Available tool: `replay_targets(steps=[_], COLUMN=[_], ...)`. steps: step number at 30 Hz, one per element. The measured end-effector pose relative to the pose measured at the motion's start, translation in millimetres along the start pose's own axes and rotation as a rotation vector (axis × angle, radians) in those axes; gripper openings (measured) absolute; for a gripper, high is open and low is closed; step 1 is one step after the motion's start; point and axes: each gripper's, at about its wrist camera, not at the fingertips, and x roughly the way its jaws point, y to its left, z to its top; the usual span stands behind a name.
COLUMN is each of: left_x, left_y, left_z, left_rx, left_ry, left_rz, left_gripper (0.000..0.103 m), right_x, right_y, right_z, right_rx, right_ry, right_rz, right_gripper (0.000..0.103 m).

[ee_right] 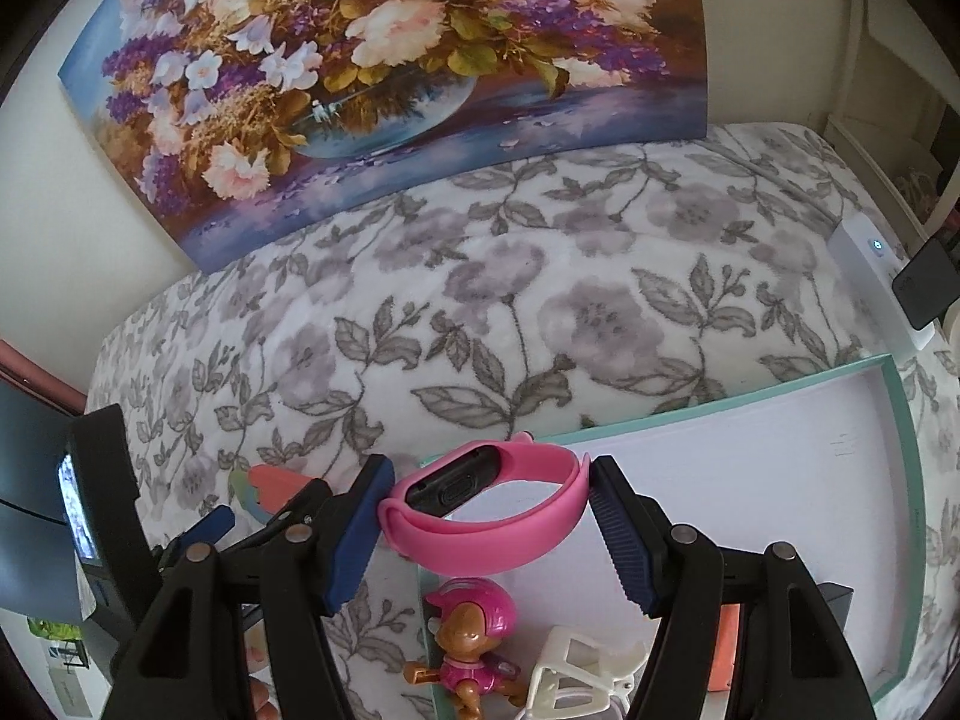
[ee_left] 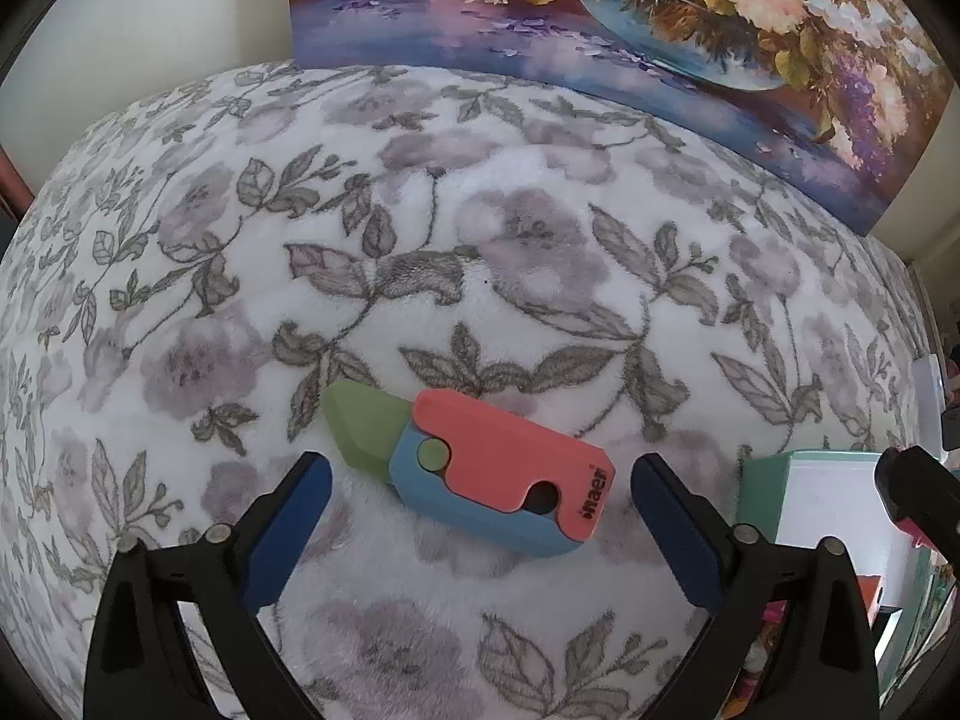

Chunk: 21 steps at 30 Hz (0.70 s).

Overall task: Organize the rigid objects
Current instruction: 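Grasp the orange-blue toy with the left tool while the right tool holds the pink band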

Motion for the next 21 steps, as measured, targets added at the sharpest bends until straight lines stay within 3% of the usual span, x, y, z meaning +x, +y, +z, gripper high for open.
replay_targets(steps=[5, 6, 15, 21], left_x=[1, -1, -9, -39], left_y=[-5, -6, -4, -3], left_z=[-1, -1, 2, -2], left_rx=[0.011, 0.016, 0.017, 0.017], left_ry=[-0.005, -0.012, -0.025, -0.067], left_rz=[0.007, 0.004, 0.009, 0.001], left_gripper=[0.081, 0.074, 0.074, 0.074], right_x=[3, 3, 4, -15], right_y=[-1, -1, -1, 2], right_z=[-1, -1, -2, -8], right_rx=[0.005, 0.005, 0.003, -0.004], right_ry=[0.008, 0.010, 0.019, 0.015], right_rz=[-0.001, -0.002, -0.010, -0.005], right_gripper=[0.070, 0.070, 0.070, 0.070])
